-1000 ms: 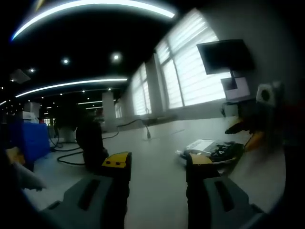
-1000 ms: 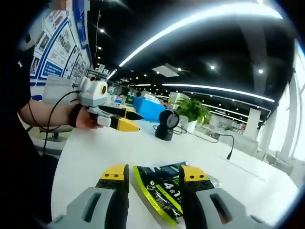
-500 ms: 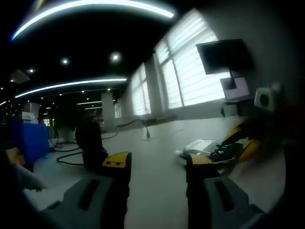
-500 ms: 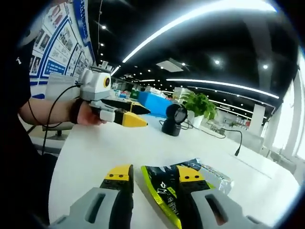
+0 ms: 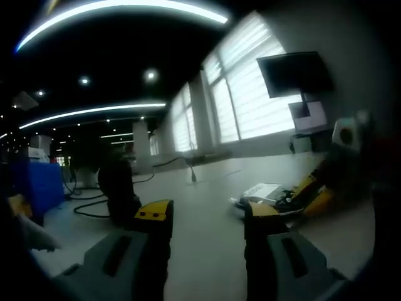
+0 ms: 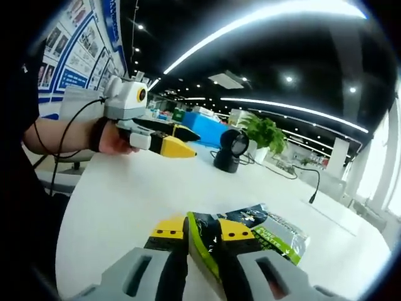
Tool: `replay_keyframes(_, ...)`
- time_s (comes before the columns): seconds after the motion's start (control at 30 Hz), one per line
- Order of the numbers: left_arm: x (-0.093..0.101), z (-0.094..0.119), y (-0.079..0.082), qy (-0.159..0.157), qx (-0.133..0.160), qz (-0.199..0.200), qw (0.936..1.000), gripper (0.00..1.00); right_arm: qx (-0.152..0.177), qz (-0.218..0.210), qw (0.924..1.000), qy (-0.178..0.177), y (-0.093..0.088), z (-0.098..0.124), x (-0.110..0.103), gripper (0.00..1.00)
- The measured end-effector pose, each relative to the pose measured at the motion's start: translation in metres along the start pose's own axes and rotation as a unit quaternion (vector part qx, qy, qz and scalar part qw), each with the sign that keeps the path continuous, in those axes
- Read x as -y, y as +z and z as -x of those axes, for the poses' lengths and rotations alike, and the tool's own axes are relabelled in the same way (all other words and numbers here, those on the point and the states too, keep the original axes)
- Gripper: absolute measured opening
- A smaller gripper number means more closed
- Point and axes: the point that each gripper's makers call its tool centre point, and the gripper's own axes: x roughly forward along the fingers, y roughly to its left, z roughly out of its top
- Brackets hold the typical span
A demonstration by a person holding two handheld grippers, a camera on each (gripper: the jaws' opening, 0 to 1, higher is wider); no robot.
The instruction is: Clip sheet goods on table flip sheet goods clip sheet goods scan sheet goods put sheet goods back to table
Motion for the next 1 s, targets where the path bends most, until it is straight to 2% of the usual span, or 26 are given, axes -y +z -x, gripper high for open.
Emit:
replay_keyframes(0.23, -0.001, -0.001, 0.000, -0.001, 0.000, -0.001, 1.0000, 0.38, 0.002, -0.007, 1.0000, 0.005, 0.001, 0.001, -0.005, 0.05)
replay_keyframes(0.3, -0.001, -0.001, -0.001, -0.001, 0.000, 0.000, 1.0000, 0.38, 0.008, -0.011, 0.9999, 0.007, 0.002, 0.002, -0.006, 0.00)
replay_keyframes(0.47, -0.003, -0.002, -0.002, -0.002, -0.001, -0.001, 1.0000, 0.37, 0.021, -0.014, 0.9997, 0.009, 0.006, 0.005, -0.007, 0.00)
replay_keyframes(0.77, -0.003, -0.003, -0.002, -0.003, 0.000, -0.002, 1.0000, 0.37, 0.026, -0.051, 0.9983, 0.008, 0.007, 0.015, -0.004, 0.00)
replay_keyframes(1.0, -0.002, -0.002, -0.001, -0.004, -0.001, -0.004, 1.0000, 0.37, 0.024, -0.030, 0.9992, 0.013, 0.006, 0.029, -0.011, 0.00)
